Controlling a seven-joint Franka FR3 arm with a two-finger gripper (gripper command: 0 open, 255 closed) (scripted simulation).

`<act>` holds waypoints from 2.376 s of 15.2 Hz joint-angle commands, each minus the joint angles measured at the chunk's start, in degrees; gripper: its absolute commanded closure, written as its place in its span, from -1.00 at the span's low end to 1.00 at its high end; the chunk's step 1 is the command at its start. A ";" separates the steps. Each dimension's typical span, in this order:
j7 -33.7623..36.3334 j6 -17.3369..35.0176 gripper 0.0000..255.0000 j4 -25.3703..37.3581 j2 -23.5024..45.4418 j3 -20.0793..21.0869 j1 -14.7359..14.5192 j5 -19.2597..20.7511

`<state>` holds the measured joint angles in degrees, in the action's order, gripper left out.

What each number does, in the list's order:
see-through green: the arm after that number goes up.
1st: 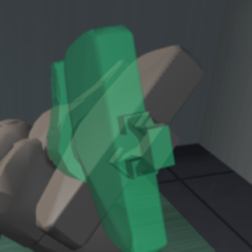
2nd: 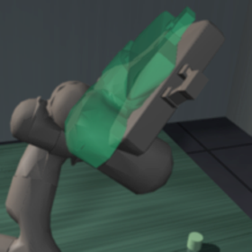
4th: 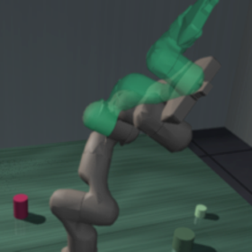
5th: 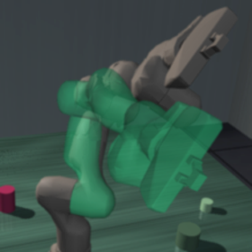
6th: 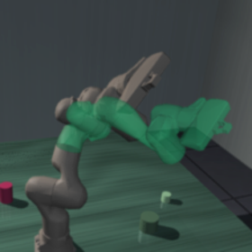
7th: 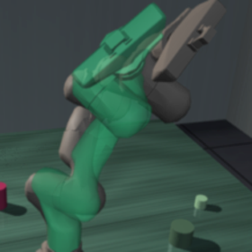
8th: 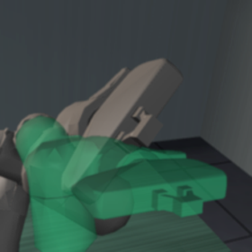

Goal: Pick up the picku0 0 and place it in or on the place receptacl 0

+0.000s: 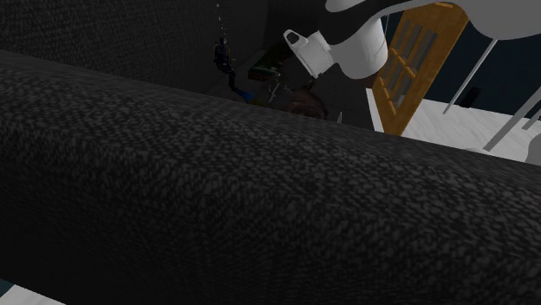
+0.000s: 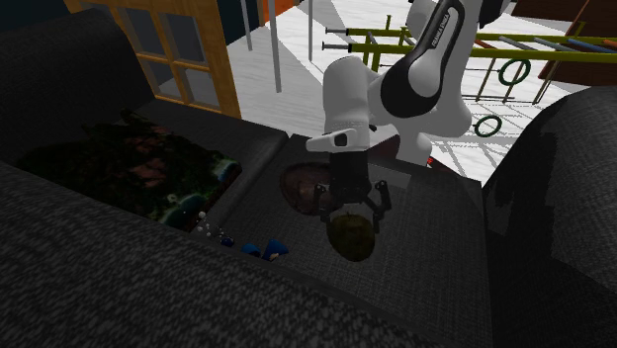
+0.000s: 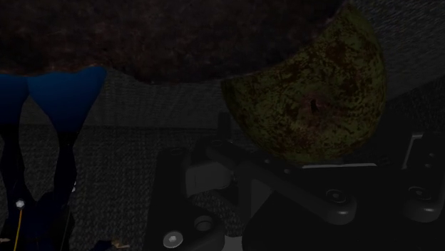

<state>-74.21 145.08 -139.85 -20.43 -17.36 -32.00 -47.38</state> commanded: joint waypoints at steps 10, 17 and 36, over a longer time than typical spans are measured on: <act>0.35 -0.12 1.00 -0.73 -0.18 -0.02 0.47 0.56; 3.89 -2.51 1.00 1.45 -1.10 0.89 1.64 3.47; 15.65 -13.52 1.00 11.75 -4.12 3.35 5.01 12.23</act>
<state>-59.10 132.08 -128.72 -24.51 -14.12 -27.07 -35.46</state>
